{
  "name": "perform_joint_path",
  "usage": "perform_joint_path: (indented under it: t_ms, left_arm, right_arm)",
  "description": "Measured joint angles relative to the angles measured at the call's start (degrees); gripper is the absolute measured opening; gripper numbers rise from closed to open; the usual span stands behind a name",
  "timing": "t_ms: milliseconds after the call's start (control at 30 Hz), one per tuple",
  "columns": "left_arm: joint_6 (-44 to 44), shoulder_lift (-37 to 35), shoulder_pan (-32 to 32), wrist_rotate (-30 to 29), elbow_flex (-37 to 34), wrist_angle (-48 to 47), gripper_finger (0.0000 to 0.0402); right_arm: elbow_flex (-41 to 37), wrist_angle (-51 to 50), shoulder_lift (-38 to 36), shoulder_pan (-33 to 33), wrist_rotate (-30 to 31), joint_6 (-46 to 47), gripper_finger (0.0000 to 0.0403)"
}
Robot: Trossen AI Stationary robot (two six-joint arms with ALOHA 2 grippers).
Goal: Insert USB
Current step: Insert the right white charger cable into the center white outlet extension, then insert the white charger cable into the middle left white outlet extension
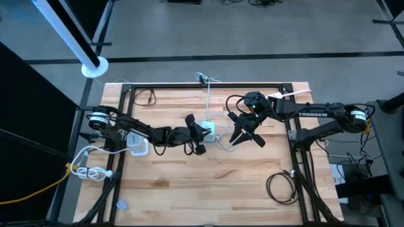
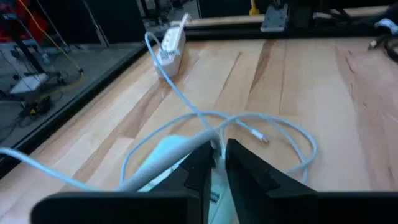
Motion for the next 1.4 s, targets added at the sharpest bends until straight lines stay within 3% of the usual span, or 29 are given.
perform_joint_path:
  t_ms: [200, 467, 667, 833, 967, 1067, 1200, 1400]
  left_arm:
    - [-8.0, -4.9, 0.0, 0.7, 0.1, -16.8, 0.0081]
    - [-11.5, -5.8, -3.1, 4.4, 0.1, -17.6, 0.0109]
    - [-12.5, -8.6, -5.3, 5.2, -0.1, -22.9, 0.0103]
    - [-19.1, -10.9, -5.8, 4.4, -0.1, -34.1, 0.0102]
    - [-24.7, -12.3, -6.4, 3.3, 0.0, -42.2, 0.0097]
    - [-27.1, -12.4, -7.6, 0.0, -0.5, -45.7, 0.0089]
    - [-26.0, -12.8, -10.6, -4.9, -2.9, -38.2, 0.0078]
    - [-15.1, -13.0, -16.0, -7.7, -8.4, -13.4, 0.0068]
  right_arm:
    - [0.0, 0.1, 0.0, 0.0, 0.0, -1.0, 0.0092]
    - [-0.4, 0.3, 6.0, 0.0, 1.4, -2.2, 0.0122]
    - [-0.4, 1.5, 14.3, 0.0, 1.9, -1.8, 0.0130]
    - [-0.4, 3.6, 17.5, 0.5, 9.1, 0.0, 0.0118]
    - [-0.4, 3.2, 16.6, 0.9, 17.3, 0.6, 0.0111]
    - [-0.4, 3.2, 15.3, 1.2, 19.9, 0.8, 0.0108]
    - [-0.8, 2.8, 15.2, 2.0, 20.0, 2.8, 0.0108]
    - [-5.5, 3.5, 16.2, 5.8, 26.6, 5.5, 0.0108]
